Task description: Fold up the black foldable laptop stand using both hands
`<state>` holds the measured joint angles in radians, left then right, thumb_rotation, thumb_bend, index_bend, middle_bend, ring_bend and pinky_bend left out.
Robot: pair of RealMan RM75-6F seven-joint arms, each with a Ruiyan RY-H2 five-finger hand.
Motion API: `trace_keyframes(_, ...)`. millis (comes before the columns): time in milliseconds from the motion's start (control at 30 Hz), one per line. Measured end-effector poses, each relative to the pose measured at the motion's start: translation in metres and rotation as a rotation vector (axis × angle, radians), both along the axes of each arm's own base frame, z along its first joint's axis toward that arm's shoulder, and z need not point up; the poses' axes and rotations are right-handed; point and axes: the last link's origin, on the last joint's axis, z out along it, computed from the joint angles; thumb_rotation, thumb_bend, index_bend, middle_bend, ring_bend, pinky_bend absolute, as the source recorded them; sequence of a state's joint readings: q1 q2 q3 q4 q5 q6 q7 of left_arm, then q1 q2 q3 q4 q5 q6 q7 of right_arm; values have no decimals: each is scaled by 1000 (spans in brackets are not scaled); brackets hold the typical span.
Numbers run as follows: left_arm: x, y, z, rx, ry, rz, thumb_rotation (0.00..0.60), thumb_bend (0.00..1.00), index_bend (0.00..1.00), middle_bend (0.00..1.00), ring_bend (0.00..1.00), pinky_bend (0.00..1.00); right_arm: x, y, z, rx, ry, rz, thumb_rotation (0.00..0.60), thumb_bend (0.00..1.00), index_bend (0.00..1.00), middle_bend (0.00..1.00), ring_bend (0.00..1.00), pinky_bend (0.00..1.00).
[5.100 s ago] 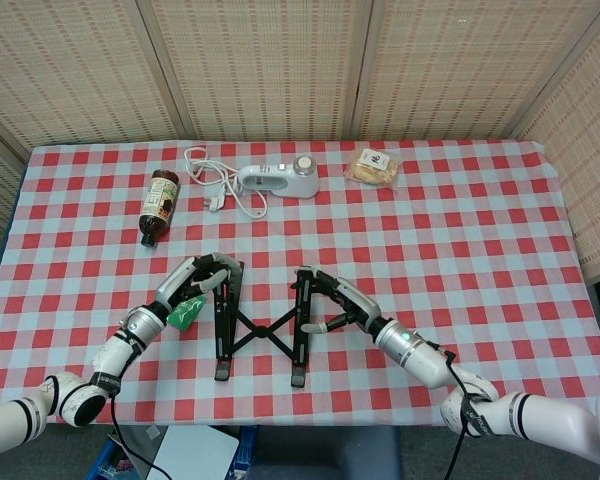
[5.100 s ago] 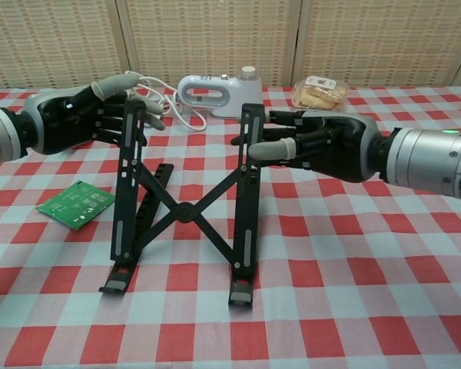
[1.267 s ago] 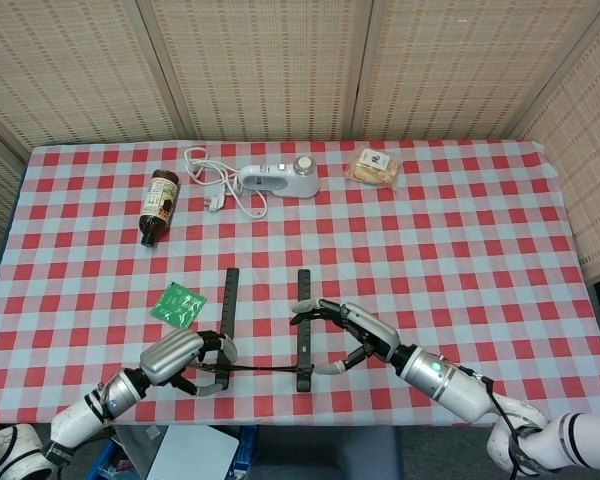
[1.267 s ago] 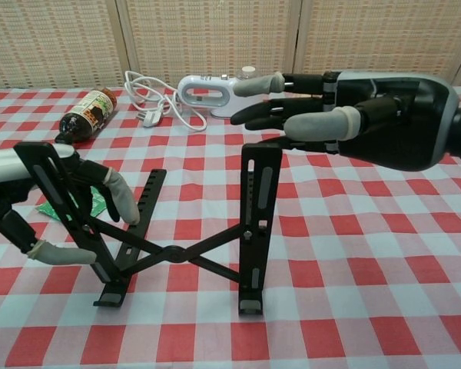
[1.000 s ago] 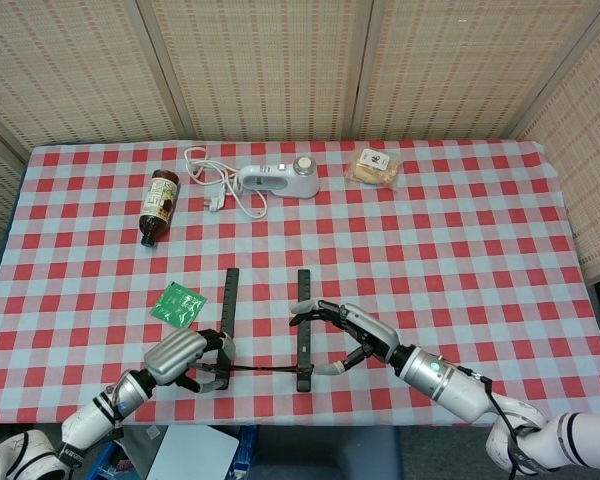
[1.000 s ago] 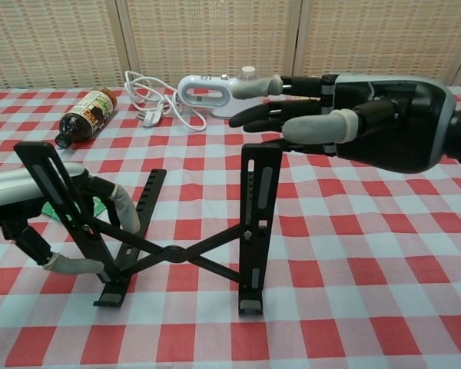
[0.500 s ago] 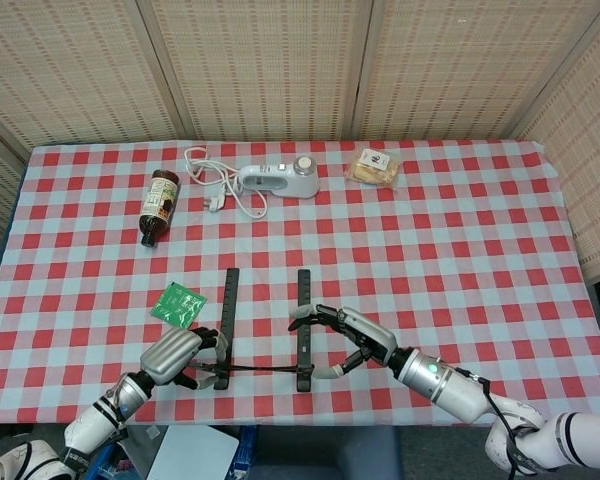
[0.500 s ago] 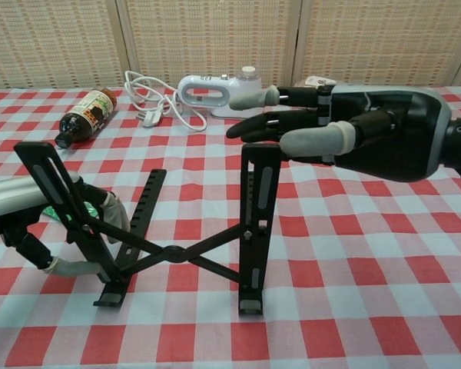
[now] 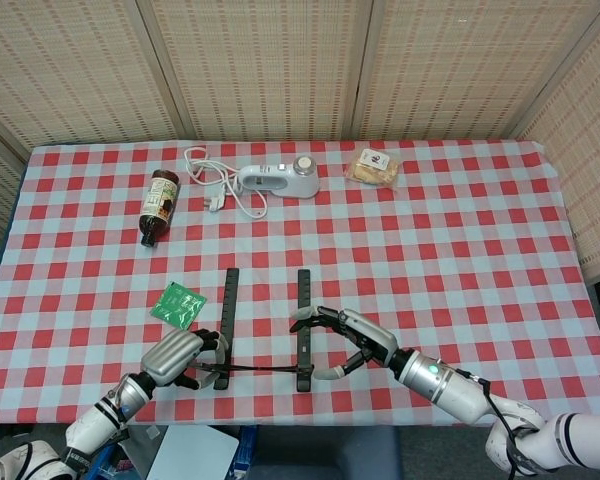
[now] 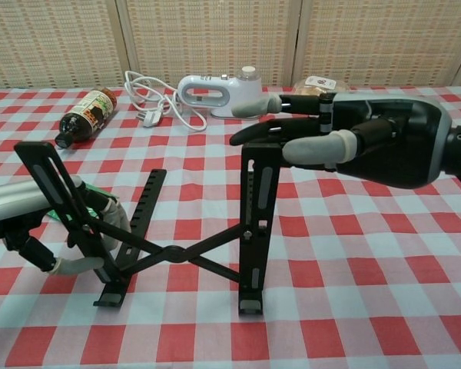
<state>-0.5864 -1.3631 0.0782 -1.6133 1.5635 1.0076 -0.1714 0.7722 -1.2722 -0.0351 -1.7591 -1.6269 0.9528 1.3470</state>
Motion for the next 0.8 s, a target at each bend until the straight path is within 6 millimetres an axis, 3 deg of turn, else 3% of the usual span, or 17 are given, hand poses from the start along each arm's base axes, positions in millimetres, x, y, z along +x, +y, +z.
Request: trace_keyframes(800, -1, -2, 1, -1, 23, 1, 600, 357, 500, 344, 343, 534, -2, 3, -2, 8, 5, 8, 600, 100, 202, 267, 74, 92)
